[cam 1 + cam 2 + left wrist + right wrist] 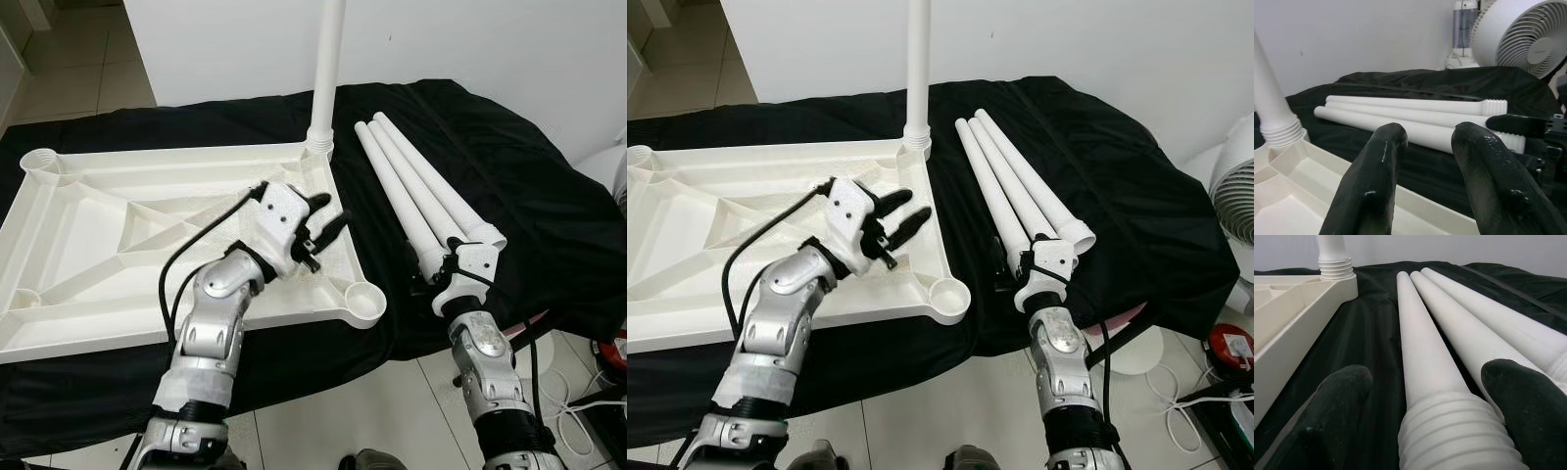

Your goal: Building children table

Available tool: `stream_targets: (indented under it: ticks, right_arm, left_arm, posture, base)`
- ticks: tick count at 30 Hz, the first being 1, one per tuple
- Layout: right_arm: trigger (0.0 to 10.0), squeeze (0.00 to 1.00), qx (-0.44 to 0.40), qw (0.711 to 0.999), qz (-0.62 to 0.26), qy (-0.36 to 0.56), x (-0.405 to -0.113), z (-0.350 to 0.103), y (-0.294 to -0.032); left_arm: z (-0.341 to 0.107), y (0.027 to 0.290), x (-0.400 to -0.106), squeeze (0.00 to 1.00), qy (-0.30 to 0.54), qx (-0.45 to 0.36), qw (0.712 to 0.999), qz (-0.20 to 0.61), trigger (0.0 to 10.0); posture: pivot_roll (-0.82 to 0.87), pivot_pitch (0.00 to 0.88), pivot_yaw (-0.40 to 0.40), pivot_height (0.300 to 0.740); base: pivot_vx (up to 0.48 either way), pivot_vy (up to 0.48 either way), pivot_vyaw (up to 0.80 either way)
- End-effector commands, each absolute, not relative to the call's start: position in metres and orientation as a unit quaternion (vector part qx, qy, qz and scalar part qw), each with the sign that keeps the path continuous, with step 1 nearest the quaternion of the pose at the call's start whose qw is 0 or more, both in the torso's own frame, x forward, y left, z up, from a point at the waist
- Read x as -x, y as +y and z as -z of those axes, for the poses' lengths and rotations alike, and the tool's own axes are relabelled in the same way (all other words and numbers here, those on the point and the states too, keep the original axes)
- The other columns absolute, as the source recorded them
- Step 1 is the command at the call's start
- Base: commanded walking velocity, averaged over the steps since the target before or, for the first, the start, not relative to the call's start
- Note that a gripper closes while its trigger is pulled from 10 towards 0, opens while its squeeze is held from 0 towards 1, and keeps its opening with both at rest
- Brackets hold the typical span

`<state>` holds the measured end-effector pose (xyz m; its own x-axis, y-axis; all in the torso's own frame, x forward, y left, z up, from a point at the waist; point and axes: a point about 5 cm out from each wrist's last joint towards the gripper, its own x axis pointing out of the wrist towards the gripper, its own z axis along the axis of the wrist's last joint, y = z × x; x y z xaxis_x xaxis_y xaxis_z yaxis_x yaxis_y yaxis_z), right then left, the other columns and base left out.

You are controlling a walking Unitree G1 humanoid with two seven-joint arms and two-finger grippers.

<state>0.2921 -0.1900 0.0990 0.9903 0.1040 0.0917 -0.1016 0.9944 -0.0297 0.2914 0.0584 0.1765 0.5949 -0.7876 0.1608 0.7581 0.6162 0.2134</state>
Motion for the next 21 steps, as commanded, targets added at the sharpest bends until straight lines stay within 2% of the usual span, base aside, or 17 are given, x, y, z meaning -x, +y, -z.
stream_targets:
  ticks: [1,12,13,21]
  right_arm:
    - [10.0,0.0,0.007,0.998,-0.057,-0.025,-0.292,-0.091,-0.189]
    - [10.0,0.0,0.01,0.997,-0.073,-0.01,-0.297,-0.085,-0.188]
    - [10.0,0.0,0.013,0.997,-0.077,-0.005,-0.297,-0.082,-0.186]
    - [10.0,0.0,0.011,0.997,-0.078,-0.003,-0.298,-0.081,-0.184]
  left_arm:
    - [-0.177,0.061,-0.293,0.0,-0.126,-0.059,0.916,0.377,10.0]
    - [-0.161,0.054,-0.281,0.0,-0.092,-0.091,0.889,0.439,10.0]
    - [-0.158,0.052,-0.277,0.0,-0.083,-0.106,0.876,0.463,10.0]
    - [-0.157,0.052,-0.276,0.0,-0.078,-0.119,0.868,0.477,10.0]
  posture:
    - [-0.01,0.0,-0.012,0.74]
    - [-0.01,0.0,-0.003,0.74]
    - [-0.02,0.0,0.0,0.74]
    - [-0.01,0.0,0.0,0.74]
  base:
    - [0.0,0.0,0.0]
    - [0.0,0.0,0.0]
    - [0.0,0.0,0.0]
    - [0.0,0.0,0.0]
